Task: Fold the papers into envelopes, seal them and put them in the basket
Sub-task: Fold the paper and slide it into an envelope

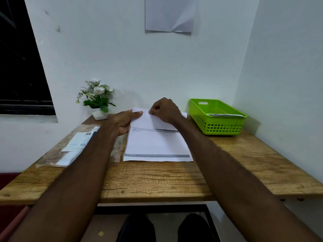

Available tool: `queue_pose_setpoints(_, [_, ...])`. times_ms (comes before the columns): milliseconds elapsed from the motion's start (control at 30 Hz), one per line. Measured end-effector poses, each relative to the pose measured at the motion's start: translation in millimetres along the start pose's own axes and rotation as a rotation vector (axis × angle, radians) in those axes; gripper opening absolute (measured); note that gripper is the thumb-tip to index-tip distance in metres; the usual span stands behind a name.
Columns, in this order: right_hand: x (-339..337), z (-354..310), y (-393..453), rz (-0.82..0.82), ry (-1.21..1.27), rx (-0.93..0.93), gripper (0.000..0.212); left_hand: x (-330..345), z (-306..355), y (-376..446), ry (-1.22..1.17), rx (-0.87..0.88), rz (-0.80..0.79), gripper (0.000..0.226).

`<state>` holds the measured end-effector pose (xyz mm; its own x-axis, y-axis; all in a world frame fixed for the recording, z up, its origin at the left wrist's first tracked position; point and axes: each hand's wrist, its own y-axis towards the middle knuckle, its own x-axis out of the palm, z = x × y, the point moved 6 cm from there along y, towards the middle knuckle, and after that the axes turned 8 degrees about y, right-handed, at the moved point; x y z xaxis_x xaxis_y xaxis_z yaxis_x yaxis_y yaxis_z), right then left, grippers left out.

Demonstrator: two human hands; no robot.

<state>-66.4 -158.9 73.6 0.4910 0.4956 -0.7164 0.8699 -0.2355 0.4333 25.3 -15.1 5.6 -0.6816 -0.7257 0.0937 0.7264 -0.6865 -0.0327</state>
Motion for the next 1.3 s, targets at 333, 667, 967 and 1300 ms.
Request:
queue_pose_setpoints(333, [-58.3, 76.8, -25.4, 0.034, 0.462, 0.099, 0.020, -10.0, 4.9, -4.0, -0.055, 0.006, 0.028, 0.021])
queue_pose_setpoints(667, [-30.1, 96.3, -35.1, -0.122, 0.846, 0.291, 0.031, -7.3, 11.9, -7.9, -0.102, 0.056, 0.002, 0.030])
queue_pose_setpoints(967, [-30.6, 91.3, -36.5, -0.002, 0.924, 0.292, 0.022, -5.5, -2.2, -19.1, 0.064, -0.146, -0.124, 0.051])
queue_pose_setpoints(1300, [-40.4, 83.1, -35.8, 0.008, 0.999, 0.202, 0.027, -9.9, 0.7, -20.8, -0.061, -0.154, -0.013, 0.029])
